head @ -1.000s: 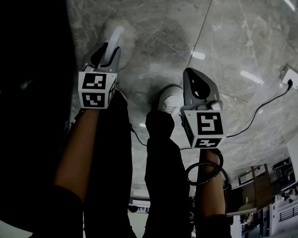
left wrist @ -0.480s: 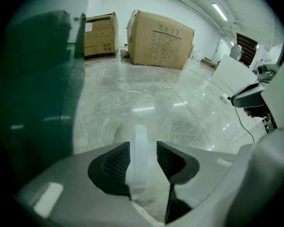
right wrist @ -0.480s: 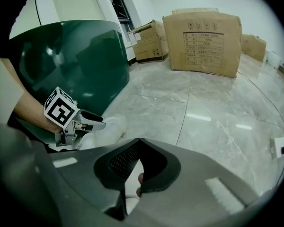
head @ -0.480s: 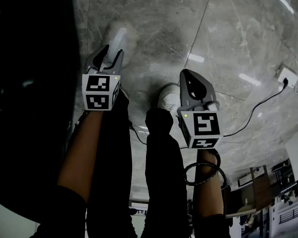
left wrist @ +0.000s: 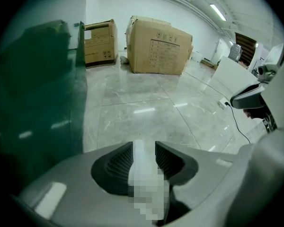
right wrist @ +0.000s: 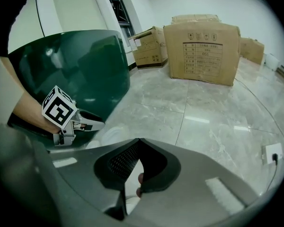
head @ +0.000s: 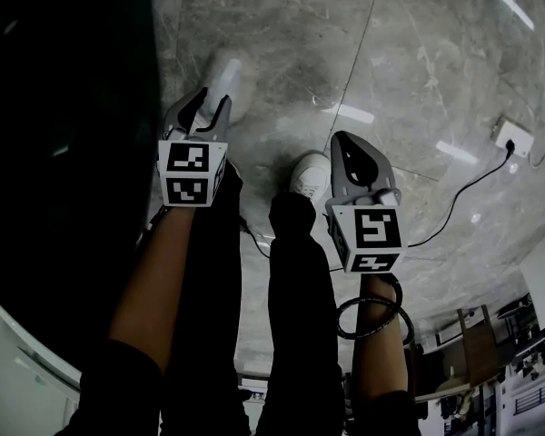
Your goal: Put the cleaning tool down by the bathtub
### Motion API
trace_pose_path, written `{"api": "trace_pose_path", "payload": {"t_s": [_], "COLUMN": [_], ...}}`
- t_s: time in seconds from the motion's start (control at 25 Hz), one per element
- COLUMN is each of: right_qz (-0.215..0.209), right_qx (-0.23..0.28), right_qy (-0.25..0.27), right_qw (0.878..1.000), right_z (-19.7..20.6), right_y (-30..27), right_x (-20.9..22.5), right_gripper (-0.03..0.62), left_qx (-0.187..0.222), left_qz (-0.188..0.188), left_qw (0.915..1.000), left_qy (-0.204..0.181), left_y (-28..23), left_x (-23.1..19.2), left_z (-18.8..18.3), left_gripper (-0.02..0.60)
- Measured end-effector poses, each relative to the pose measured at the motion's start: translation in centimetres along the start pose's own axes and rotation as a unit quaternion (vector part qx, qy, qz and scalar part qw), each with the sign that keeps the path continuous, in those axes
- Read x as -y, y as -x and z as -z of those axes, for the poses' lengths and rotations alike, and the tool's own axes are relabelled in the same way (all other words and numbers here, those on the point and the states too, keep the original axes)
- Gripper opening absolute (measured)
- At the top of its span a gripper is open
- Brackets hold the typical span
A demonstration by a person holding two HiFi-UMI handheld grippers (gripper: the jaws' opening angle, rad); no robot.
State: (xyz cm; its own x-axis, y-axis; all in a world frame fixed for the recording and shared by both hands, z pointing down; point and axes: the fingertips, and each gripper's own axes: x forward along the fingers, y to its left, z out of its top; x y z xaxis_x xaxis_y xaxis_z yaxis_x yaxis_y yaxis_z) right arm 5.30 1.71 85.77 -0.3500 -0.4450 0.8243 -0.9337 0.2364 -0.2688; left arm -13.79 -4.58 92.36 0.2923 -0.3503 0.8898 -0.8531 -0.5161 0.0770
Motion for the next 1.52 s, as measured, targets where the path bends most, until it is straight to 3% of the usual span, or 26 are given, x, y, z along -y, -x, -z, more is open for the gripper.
{"api": "trace_pose_path", "payload": {"t_s": [0.28, 0.52, 0.8, 1.52], "right_qz": [-0.001, 0.002, 0.001, 0.010], "right_qx": [0.013, 0.028, 0.042, 0.080], "right_qy": [0.001, 0.007, 0.019, 0.020], "right_qw": [1.000, 1.000, 0.999, 0.997], "right_z": [-3.1, -5.7, -8.7, -13.9], "right_y": [3.1, 4.8, 8.4, 14.6], "right_x": [-1.0, -1.8, -3.6, -6.7], "right_gripper": [0.023, 0.023, 0.023, 0.023], "left_qx": [0.022, 0.051, 0.074, 0.122], "left_qz": [0.002, -0.001, -0.006, -0.013], "left_qw": [0.9998, 0.9985, 0.9971, 0.9923], "left_qy": [0.001, -0.020, -0.018, -0.019], "left_y": [4.5, 7.3, 12.0, 21.0], "left_x": [0.8, 1.0, 1.2, 1.8], "left_z": [-3.7, -7.3, -10.2, -15.3], "left_gripper": [0.140, 0.083, 0.059, 0.002]}}
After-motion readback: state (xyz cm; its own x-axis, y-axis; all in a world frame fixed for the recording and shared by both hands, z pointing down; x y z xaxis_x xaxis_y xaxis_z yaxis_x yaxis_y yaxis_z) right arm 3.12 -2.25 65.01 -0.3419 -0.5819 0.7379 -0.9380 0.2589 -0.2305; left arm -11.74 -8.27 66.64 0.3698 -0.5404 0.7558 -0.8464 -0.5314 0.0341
